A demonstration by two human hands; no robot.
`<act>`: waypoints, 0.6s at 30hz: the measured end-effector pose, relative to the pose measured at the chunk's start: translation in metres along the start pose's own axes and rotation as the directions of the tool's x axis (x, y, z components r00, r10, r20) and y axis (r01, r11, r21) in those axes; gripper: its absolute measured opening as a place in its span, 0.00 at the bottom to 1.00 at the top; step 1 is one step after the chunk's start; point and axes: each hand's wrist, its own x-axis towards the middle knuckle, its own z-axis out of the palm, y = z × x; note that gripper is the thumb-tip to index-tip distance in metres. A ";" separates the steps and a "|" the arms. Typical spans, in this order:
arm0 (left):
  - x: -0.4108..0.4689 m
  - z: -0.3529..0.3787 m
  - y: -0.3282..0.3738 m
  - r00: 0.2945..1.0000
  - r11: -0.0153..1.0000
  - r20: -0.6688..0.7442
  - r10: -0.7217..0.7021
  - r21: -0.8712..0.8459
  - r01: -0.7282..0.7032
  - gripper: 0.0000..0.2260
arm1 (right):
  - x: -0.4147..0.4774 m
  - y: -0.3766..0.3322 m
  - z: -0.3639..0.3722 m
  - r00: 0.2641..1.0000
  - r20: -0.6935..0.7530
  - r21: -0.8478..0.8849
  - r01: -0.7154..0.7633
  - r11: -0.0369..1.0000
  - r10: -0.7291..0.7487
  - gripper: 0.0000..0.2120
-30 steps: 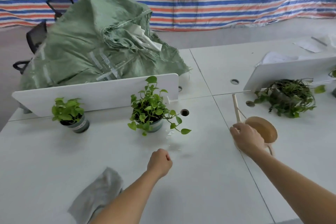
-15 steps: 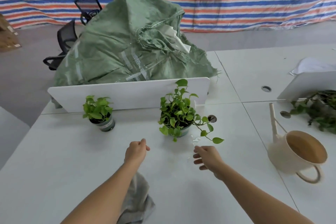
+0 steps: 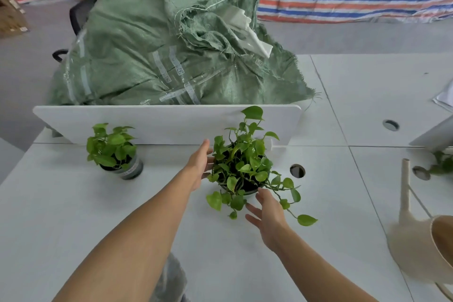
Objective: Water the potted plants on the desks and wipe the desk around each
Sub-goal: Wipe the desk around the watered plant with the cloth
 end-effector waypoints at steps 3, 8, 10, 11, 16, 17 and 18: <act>-0.009 0.002 -0.007 0.999 1.000 -0.041 0.023 0.017 -0.022 0.24 | 0.002 -0.002 -0.003 0.999 0.035 0.012 -0.017 1.000 0.016 0.14; -0.026 -0.004 -0.027 0.997 1.000 -0.083 0.002 -0.009 -0.003 0.24 | 0.006 -0.015 -0.015 0.995 0.104 -0.083 0.023 0.996 -0.014 0.17; -0.033 -0.007 -0.035 0.995 0.998 -0.094 -0.036 -0.053 0.031 0.24 | 0.011 -0.026 -0.021 0.992 0.128 -0.118 0.019 0.993 -0.004 0.17; -0.037 -0.007 -0.038 0.994 0.995 -0.090 -0.061 -0.082 0.054 0.25 | 0.015 -0.032 -0.023 0.989 0.145 -0.138 0.018 0.990 0.002 0.18; -0.052 -0.003 -0.040 0.986 0.953 -0.011 -0.165 -0.261 0.156 0.26 | 0.048 -0.072 -0.023 0.983 0.168 -0.263 -0.028 0.964 0.074 0.22; -0.053 -0.001 -0.039 0.983 0.940 0.004 -0.182 -0.291 0.175 0.27 | 0.054 -0.081 -0.021 0.982 0.170 -0.263 -0.038 0.964 0.085 0.23; -0.052 0.001 -0.038 0.980 0.927 0.020 -0.197 -0.321 0.193 0.28 | 0.060 -0.090 -0.020 0.984 0.154 -0.269 -0.043 0.962 0.087 0.22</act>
